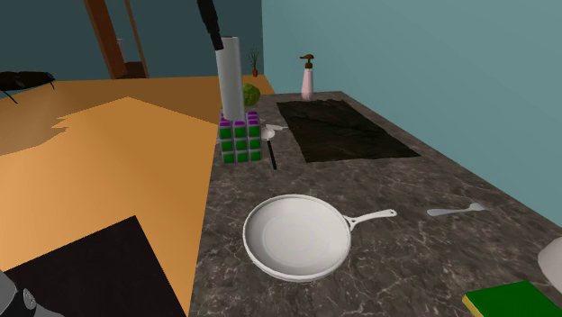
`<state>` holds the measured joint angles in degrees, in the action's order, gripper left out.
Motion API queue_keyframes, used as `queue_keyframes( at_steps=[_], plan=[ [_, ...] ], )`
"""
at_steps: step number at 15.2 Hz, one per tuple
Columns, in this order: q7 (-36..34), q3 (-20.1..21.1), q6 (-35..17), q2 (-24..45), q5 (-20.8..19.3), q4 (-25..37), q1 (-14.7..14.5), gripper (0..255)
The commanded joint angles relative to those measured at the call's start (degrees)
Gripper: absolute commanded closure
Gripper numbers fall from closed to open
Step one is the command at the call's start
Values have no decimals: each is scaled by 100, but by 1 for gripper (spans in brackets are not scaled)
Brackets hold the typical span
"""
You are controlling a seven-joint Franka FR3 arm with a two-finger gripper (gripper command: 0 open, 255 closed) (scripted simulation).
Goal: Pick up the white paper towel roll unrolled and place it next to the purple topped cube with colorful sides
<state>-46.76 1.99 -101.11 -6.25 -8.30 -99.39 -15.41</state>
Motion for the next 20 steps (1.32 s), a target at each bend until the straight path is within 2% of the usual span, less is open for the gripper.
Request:
queue_keyframes(
  at_steps=[1, 20],
  plan=[
    [-17, -4, -158, -40, -3, -196, 2, 255],
    [-218, -22, -1607, -42, -81, -1659, 18, 255]
  ],
)
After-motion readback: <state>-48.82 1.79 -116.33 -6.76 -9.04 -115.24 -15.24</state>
